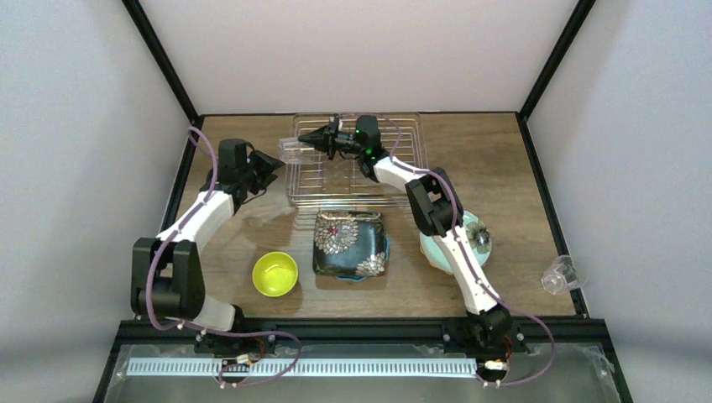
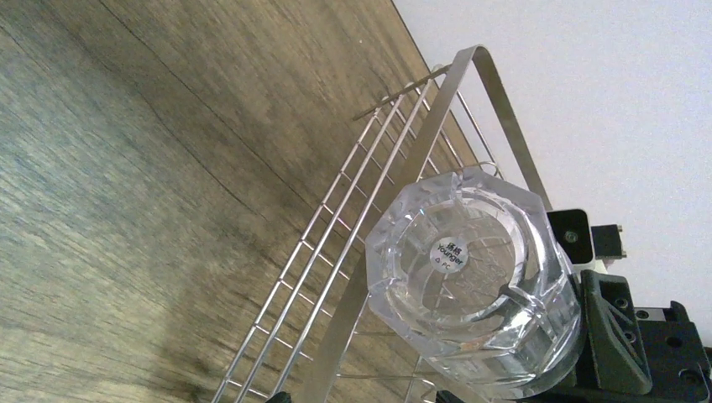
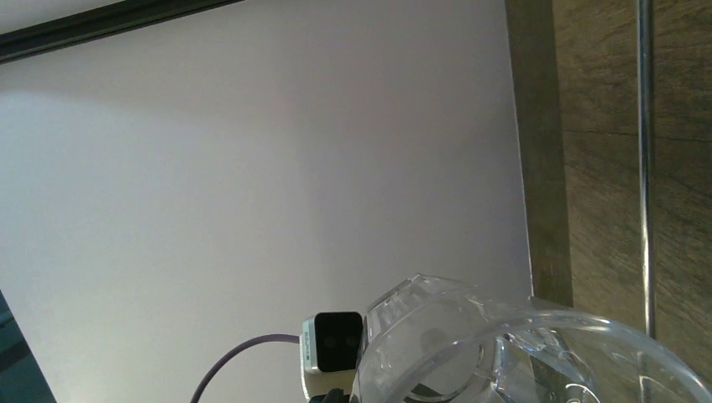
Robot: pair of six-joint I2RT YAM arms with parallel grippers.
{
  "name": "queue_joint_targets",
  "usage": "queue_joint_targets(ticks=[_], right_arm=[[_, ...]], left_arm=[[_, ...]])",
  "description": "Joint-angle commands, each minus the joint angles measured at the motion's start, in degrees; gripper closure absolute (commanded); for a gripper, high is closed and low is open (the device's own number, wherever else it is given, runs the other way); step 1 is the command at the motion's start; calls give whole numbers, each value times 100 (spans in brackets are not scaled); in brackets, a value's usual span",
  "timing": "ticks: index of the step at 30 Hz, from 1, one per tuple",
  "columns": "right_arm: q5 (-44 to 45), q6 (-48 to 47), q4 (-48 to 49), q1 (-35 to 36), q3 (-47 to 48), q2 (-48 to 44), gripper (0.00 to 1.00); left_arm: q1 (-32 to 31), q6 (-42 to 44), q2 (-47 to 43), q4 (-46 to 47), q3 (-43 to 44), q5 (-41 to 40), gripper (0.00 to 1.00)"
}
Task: Load the mixed dishes into the dish rack
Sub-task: Place the cup on the dish rack.
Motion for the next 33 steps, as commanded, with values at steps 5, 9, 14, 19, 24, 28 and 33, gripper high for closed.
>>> queue_joint_targets(ticks=[5,9,14,19,24,28,33], right_arm=[[-47,-349,-421,10,212,186,90],[-53,-589,-750,3,215,146,76],[-61,-890,-1120,-21,202,71,61],[-43,-1075,-1339,-52,189,-4,48],[-34,-1198,-1465,-74,195,-35,40],[-4,-1283,-1596,-85,195,-65,35],[35,-1380,-1732,-108,250,-47,31]], left_arm=[[47,98,164,251,180,116,0],[54,98,190,259,183,127,0],[64,98,190,257,181,127,0],[63,81,215,283,197,142,0],[64,64,227,288,226,160,0],[61,63,241,301,240,169,0],[63,65,279,322,241,200,0]])
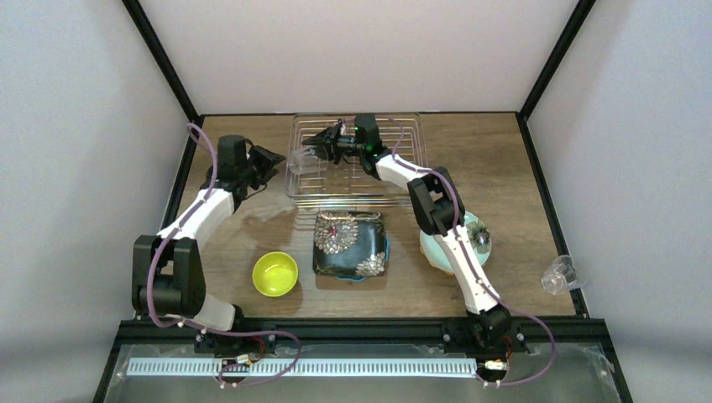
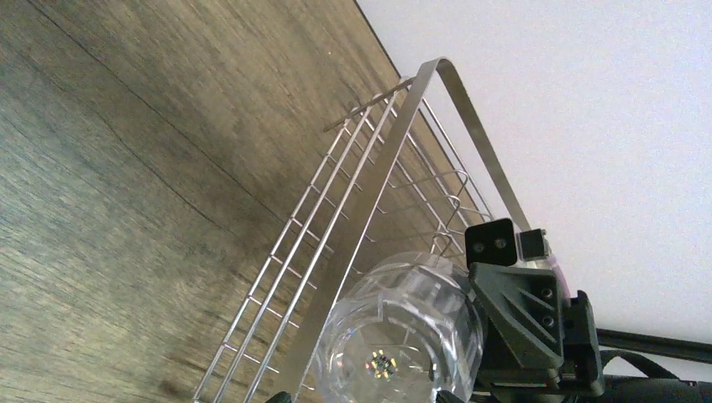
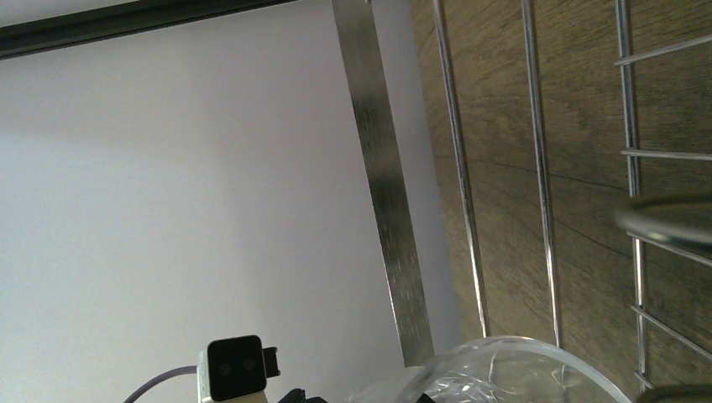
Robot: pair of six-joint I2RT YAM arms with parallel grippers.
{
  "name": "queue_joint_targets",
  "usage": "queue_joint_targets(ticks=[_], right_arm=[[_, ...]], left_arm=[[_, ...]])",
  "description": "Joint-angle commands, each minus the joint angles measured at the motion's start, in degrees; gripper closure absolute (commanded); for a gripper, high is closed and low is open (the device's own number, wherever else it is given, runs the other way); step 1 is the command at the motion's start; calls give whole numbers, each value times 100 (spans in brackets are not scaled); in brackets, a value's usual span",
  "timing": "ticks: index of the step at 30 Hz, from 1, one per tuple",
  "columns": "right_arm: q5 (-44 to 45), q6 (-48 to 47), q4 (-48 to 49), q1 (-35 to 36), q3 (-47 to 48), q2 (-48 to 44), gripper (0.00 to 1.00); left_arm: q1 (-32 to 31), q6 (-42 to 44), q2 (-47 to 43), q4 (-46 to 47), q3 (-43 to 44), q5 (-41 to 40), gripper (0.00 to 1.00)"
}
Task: Load the mixed dishes into the dish rack
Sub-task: Place the cup on the dish rack.
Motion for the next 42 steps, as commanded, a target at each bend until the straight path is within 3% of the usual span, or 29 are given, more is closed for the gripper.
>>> queue_joint_targets(ticks=[1,12,42], right_arm=[[34,-249,-293,-29,194,-39,30],[117,-505,-793,-58,691,164,30],[169,-1134,-1438,-344,448,99,28]], left_arm=[[29,63,160,60,112,75,0],[27,121,173,22,75,110,0],[29,142,594,119,273,321,0]])
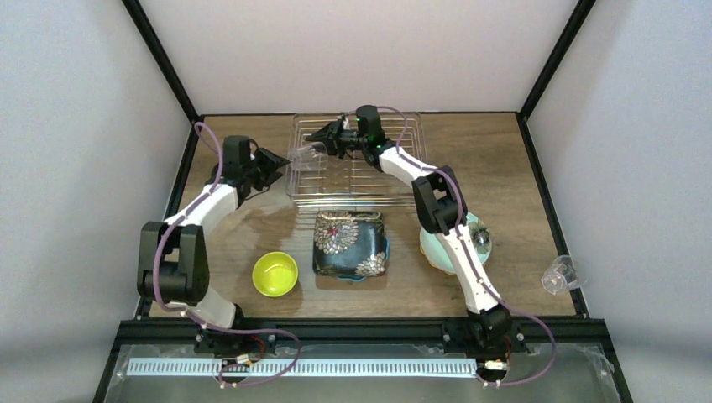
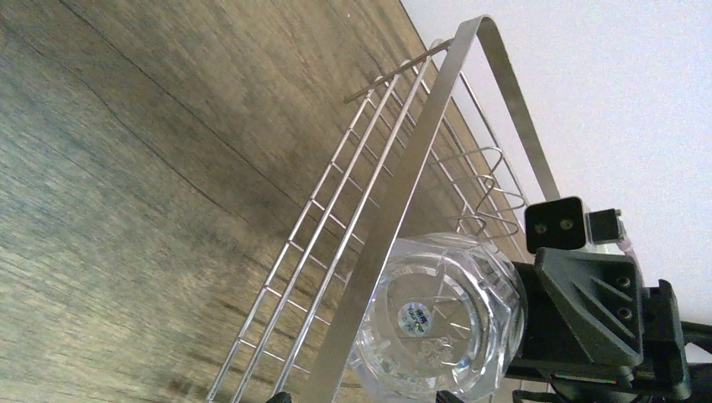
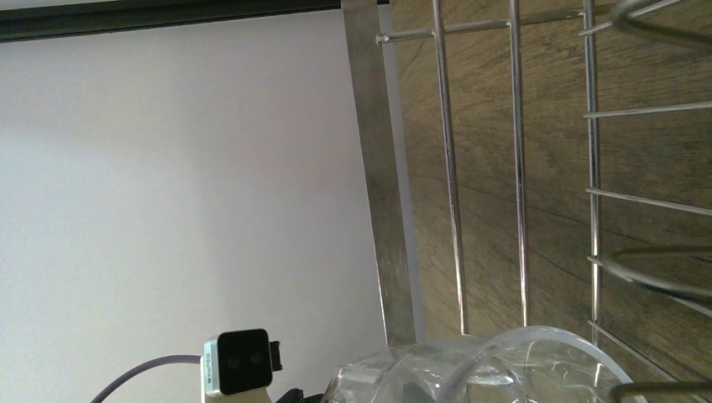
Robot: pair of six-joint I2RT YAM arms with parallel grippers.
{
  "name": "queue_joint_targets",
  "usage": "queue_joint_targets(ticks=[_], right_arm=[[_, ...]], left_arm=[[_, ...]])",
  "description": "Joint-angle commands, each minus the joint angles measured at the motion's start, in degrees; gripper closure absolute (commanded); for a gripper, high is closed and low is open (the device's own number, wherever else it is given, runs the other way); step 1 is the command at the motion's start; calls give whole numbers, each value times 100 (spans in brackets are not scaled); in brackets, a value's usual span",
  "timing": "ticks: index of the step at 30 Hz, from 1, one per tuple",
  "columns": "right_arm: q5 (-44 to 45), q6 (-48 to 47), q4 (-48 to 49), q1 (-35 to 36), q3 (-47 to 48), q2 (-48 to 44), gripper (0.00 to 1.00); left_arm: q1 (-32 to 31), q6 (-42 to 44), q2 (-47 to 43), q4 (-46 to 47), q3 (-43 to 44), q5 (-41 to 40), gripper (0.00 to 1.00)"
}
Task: Load the mixed dishes into the dish rack
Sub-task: Place the cup on the dish rack.
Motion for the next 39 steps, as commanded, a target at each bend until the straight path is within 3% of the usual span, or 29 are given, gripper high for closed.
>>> queue_joint_targets(ticks=[1,39], right_arm=[[145,-257,-320,-190,-83,93,28],[505,-1728,-2007,-456,-50,-417,25]], left_arm=[[28,33,142,107,175,72,0],[20,32,459,191,461,204,0]])
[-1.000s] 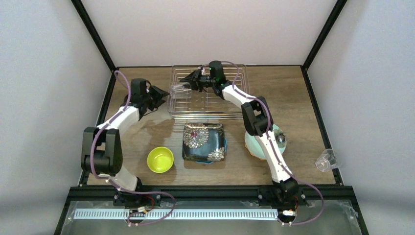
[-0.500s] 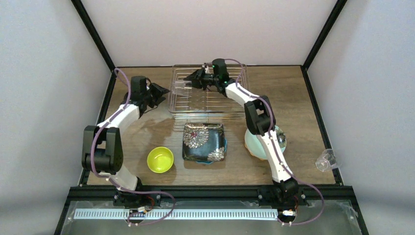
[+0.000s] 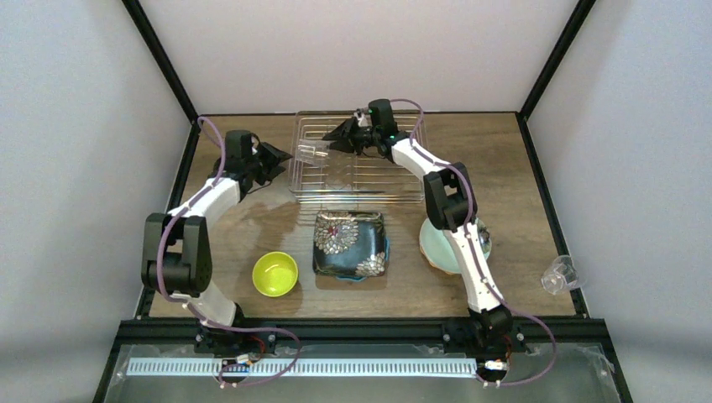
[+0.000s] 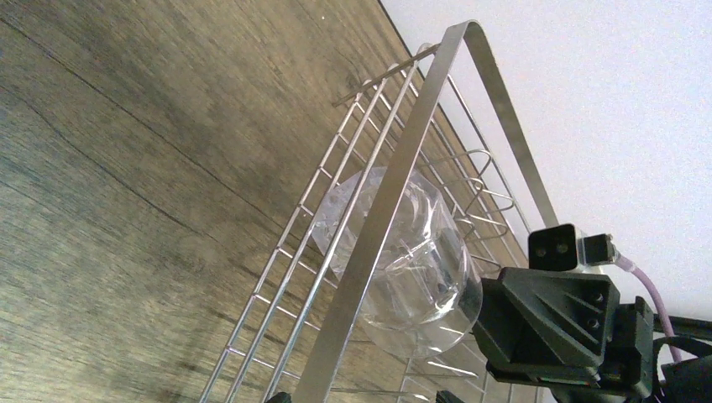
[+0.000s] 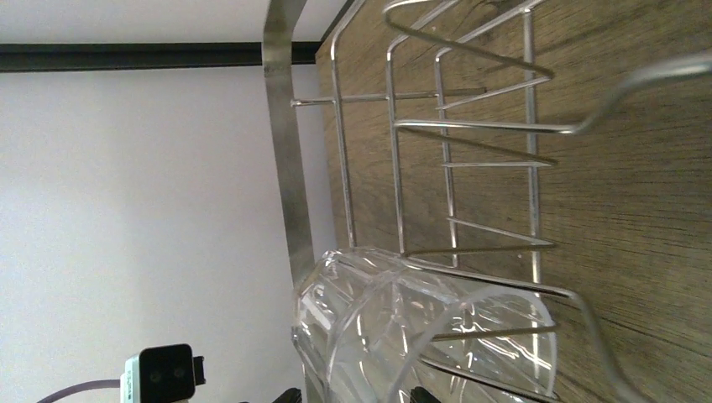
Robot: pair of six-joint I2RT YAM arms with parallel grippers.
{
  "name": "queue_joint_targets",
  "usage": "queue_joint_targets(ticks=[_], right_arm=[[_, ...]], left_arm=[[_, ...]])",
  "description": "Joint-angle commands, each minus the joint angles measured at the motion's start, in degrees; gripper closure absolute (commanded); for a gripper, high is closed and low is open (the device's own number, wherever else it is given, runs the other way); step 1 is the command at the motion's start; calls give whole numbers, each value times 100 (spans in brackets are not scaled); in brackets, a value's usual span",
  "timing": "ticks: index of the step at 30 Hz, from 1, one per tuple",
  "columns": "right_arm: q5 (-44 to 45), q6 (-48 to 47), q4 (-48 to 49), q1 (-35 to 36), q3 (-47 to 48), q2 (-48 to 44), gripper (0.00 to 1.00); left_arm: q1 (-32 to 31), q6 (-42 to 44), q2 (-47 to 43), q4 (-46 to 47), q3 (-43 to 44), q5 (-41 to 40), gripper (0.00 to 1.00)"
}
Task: Load the mixed dishes into the dish rack
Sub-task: Place the cup on the dish rack.
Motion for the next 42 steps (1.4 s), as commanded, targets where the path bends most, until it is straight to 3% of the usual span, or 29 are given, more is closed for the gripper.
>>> queue_joint_targets(ticks=[1,13,29,42], right_arm=[[196,-306,-536,-73,-48,-159,25],[477,-1030,-1232,-112,272,-359,25],[12,-666,-1025,-82,834,26,31],[46,-784,-1224,-2,1089,174,31]], left_arm=[[18,24,108,84,93,47,0],[11,46,95,32,96,22,0],[12,68,29,-44,54,-30,0],[11,117,85,-61,52,-48,0]])
